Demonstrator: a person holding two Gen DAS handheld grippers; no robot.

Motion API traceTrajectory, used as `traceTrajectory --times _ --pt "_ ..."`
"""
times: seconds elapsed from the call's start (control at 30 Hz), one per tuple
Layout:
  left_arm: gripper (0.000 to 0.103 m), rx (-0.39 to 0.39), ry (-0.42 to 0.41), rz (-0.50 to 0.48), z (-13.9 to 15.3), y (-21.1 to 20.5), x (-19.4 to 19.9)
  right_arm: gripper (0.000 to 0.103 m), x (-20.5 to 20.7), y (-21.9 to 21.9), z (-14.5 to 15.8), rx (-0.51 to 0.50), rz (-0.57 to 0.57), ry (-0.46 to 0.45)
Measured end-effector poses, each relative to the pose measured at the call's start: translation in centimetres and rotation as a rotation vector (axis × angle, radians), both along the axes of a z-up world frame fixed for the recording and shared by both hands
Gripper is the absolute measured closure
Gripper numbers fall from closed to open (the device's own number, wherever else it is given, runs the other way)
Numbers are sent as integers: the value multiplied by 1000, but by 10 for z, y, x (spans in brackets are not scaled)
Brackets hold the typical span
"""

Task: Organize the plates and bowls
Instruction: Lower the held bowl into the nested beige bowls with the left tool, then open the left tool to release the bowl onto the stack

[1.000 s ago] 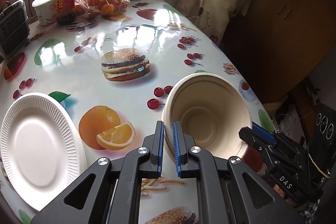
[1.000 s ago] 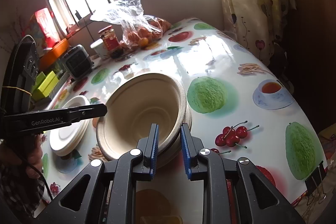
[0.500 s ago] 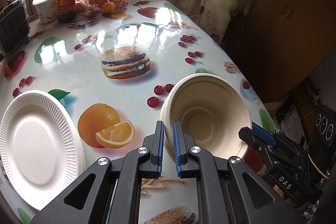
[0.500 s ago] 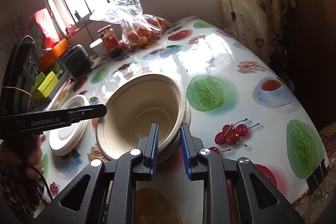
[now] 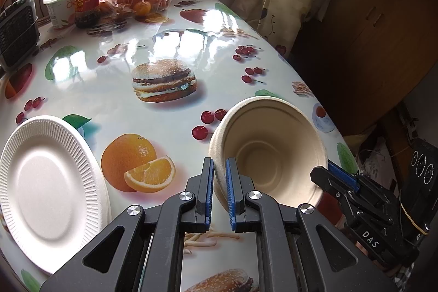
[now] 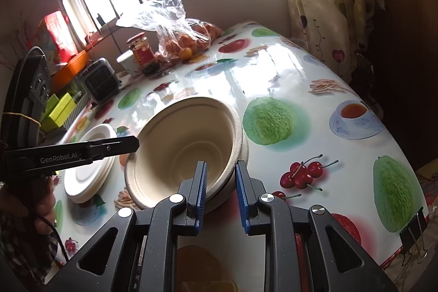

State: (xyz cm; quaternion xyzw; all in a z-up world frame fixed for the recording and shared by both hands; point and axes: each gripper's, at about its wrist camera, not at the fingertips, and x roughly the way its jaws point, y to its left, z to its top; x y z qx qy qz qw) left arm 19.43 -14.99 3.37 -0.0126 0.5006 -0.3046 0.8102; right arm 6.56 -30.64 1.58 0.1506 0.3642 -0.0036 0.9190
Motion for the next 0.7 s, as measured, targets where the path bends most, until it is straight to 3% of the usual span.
traceTrajectory --times 0.63,0.7 --pt "94 -16 -5 -5 4 1 -2 70 -3 -4 0 -2 -17 3" --pt "90 -16 -7 -3 4 2 -2 65 -3 -4 1 4 -20 0"
